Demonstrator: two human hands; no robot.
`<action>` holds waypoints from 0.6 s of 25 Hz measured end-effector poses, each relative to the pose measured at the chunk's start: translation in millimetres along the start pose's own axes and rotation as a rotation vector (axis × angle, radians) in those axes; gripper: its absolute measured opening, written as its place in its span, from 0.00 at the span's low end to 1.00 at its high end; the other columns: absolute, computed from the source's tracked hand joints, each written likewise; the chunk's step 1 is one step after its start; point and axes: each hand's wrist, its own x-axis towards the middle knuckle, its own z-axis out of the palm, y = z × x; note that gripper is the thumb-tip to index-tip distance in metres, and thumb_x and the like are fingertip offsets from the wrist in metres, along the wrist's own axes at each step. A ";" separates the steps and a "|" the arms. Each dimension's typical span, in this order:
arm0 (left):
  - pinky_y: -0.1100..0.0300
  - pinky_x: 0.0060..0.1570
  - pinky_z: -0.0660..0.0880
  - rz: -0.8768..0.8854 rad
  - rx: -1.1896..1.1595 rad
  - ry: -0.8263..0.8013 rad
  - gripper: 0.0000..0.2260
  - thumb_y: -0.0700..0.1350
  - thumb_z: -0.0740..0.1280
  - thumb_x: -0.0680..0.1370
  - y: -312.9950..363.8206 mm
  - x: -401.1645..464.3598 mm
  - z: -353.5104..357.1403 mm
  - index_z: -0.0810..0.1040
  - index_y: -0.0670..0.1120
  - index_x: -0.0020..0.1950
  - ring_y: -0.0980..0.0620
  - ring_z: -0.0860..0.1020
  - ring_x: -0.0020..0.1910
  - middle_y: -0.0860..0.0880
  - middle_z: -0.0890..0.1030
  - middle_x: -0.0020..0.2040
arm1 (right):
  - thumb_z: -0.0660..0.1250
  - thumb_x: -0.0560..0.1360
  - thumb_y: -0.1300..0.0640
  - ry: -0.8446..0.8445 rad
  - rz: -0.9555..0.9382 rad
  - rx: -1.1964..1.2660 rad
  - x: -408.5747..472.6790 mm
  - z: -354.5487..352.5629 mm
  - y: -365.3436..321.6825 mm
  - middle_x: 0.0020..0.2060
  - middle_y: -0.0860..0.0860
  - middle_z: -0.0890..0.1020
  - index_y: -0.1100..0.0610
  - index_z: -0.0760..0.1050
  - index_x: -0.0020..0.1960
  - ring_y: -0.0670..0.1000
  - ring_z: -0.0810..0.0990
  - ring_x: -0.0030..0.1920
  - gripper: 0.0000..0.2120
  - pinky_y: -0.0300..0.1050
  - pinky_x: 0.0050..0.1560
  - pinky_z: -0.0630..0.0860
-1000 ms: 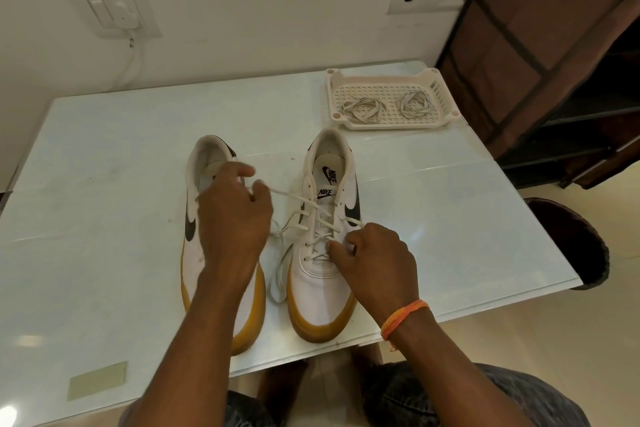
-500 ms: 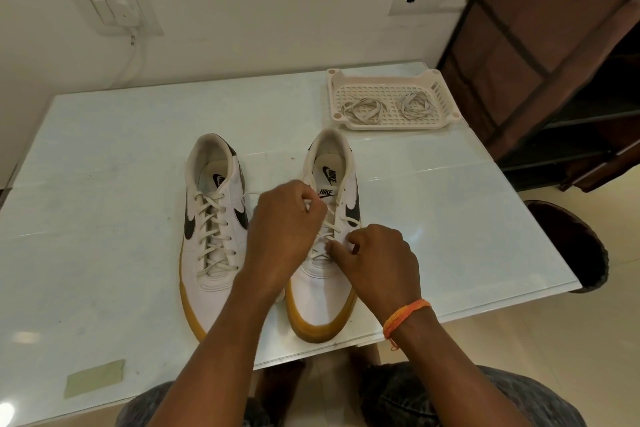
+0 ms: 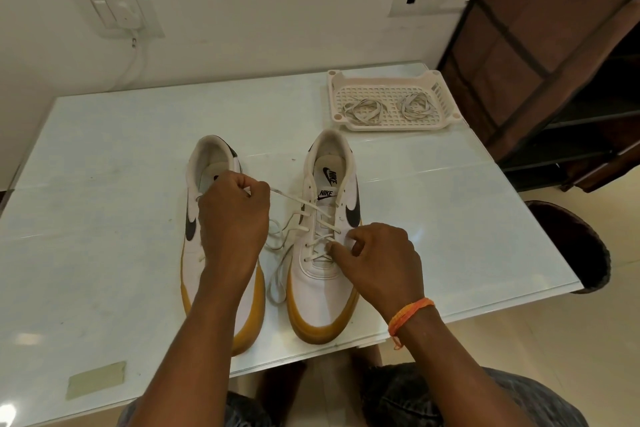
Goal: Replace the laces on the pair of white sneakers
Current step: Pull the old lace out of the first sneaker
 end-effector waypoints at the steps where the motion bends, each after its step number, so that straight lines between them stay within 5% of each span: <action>1: 0.68 0.29 0.64 0.004 0.035 -0.017 0.04 0.41 0.64 0.77 -0.7 -1.0 0.5 0.77 0.42 0.46 0.56 0.73 0.30 0.49 0.78 0.35 | 0.69 0.71 0.36 0.044 -0.006 0.047 1.2 -0.5 -1.0 0.36 0.47 0.82 0.52 0.82 0.42 0.46 0.79 0.36 0.19 0.39 0.40 0.76; 6: 0.61 0.30 0.71 0.370 0.149 -0.256 0.10 0.44 0.64 0.78 13.0 -18.0 9.6 0.76 0.51 0.59 0.56 0.74 0.28 0.52 0.76 0.31 | 0.71 0.72 0.41 0.157 -0.018 0.161 8.7 4.0 -5.6 0.40 0.47 0.84 0.51 0.84 0.50 0.45 0.80 0.38 0.15 0.42 0.44 0.79; 8: 0.64 0.34 0.70 0.497 0.287 -0.366 0.12 0.46 0.64 0.80 18.1 -26.4 18.2 0.77 0.52 0.62 0.55 0.78 0.34 0.50 0.82 0.40 | 0.71 0.72 0.42 0.164 -0.011 0.157 7.7 7.4 -5.5 0.40 0.48 0.83 0.52 0.84 0.51 0.46 0.79 0.39 0.15 0.39 0.43 0.76; 11: 0.60 0.46 0.75 0.533 0.479 -0.421 0.13 0.47 0.62 0.82 17.7 -35.0 30.8 0.75 0.51 0.66 0.51 0.81 0.48 0.49 0.82 0.54 | 0.71 0.74 0.45 0.174 0.017 0.161 5.7 10.4 -5.4 0.42 0.48 0.83 0.53 0.83 0.53 0.45 0.78 0.39 0.14 0.38 0.43 0.75; 15: 0.59 0.47 0.74 0.541 0.536 -0.439 0.08 0.47 0.61 0.82 11.4 -39.4 42.0 0.74 0.49 0.60 0.51 0.80 0.45 0.50 0.81 0.49 | 0.72 0.73 0.47 0.193 0.054 0.199 8.7 10.9 -2.0 0.45 0.47 0.85 0.52 0.83 0.56 0.42 0.78 0.41 0.14 0.35 0.46 0.72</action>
